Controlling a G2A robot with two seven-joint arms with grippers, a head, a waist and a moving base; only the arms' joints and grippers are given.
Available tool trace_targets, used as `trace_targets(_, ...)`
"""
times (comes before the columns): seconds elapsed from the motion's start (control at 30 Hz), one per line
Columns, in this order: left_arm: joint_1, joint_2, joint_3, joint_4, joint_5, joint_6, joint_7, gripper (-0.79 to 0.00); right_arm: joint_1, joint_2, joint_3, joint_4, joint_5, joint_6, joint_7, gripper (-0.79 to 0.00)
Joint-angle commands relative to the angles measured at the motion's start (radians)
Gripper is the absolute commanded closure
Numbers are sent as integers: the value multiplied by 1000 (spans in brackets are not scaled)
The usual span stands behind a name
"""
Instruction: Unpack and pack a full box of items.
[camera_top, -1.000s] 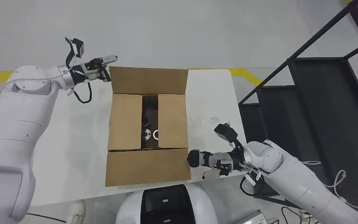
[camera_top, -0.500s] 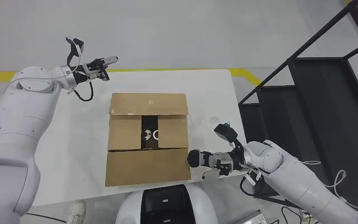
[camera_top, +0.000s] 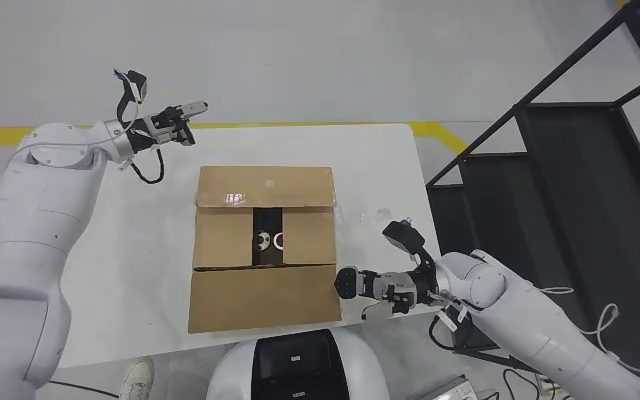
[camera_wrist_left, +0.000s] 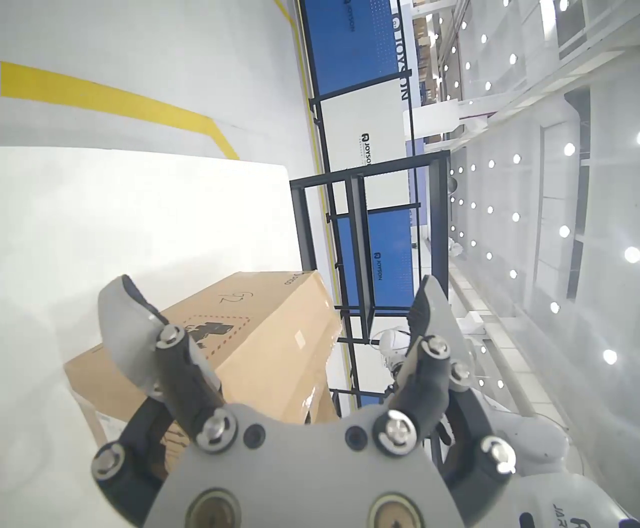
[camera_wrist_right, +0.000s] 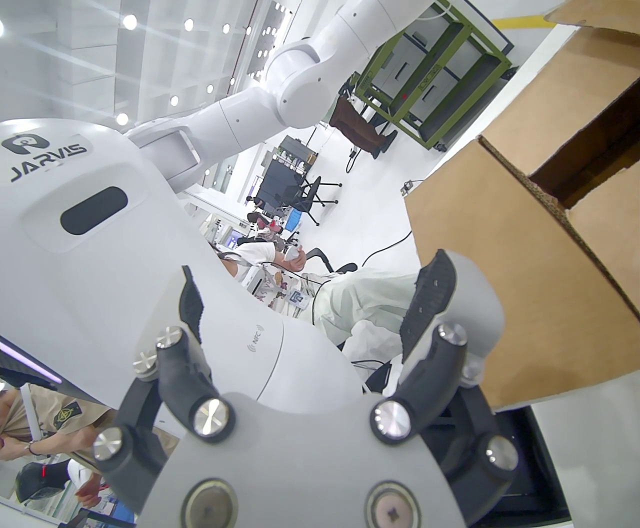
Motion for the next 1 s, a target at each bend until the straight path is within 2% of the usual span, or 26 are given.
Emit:
trace_targets(0.0, 0, 0, 0, 0, 0, 0, 0, -785, 0, 0, 0, 0, 0, 0, 0, -785)
trace_targets(0.23, 8, 0, -1, -15, -3, -4, -1, -785, 0, 0, 0, 0, 0, 0, 0, -785)
trace_targets(0.3, 38, 7, -17, -67, -48, -16, -85, -785, 0, 0, 0, 0, 0, 0, 0, -785)
trace_targets(0.43, 97, 41, -75, -127, -113, -69, -260, -785, 0, 0, 0, 0, 0, 0, 0, -785)
trace_targets(0.53, 160, 71, -114, -230, -127, -36, -301, -785, 0, 0, 0, 0, 0, 0, 0, -785)
trace_targets(0.67, 284, 126, -194, -436, -194, 40, -377, -785, 0, 0, 0, 0, 0, 0, 0, -785)
trace_targets(0.8, 391, 168, -260, -606, -251, 103, -440, -785, 0, 0, 0, 0, 0, 0, 0, -785)
trace_targets(0.9, 452, 191, -294, -693, -280, 135, -473, -785, 0, 0, 0, 0, 0, 0, 0, -785)
trace_targets(0.97, 475, 202, -300, -717, -285, 142, -479, -785, 0, 0, 0, 0, 0, 0, 0, -785)
